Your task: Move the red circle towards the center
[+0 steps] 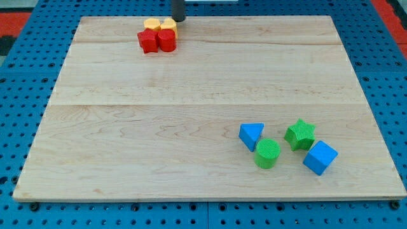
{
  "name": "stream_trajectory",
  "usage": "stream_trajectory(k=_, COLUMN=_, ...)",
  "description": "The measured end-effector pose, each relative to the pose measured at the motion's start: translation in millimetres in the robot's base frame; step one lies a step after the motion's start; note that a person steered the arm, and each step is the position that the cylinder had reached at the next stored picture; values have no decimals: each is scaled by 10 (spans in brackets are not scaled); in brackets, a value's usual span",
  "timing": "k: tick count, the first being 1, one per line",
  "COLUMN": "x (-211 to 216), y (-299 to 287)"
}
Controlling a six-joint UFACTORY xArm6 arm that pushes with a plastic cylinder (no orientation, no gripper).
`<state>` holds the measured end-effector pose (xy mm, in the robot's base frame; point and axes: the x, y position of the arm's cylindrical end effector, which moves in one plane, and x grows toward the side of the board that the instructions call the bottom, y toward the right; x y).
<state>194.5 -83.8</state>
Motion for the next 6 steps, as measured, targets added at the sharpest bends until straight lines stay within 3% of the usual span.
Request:
stream_trajectory(k=2, x=1169, y=138)
stream_trajectory(k=3, x=1541, y=181)
stream_trajectory(k=4, x=1472, y=-436)
stream_trajectory(k=5, x=2070, y=190)
stream_trajectory(k=6, x=2070, y=784)
